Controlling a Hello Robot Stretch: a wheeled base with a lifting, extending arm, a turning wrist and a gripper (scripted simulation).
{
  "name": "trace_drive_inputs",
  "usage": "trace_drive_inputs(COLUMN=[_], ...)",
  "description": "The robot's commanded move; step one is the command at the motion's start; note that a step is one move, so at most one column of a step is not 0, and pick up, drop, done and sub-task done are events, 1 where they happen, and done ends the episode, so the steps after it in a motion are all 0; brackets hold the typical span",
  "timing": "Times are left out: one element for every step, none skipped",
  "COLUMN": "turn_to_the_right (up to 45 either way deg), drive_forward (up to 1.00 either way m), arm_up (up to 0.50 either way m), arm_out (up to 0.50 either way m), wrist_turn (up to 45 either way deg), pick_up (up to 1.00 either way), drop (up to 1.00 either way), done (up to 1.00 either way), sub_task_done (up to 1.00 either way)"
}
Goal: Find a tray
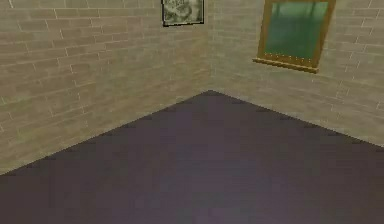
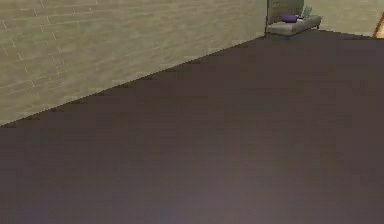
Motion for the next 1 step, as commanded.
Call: trace_drive_inputs(turn_to_the_right=[-39.0], drive_forward=[0.0], arm_up=[0.0], arm_out=[0.0], wrist_turn=[0.0], pick_up=[0.0], drop=[0.0], done=[0.0], sub_task_done=[0.0])
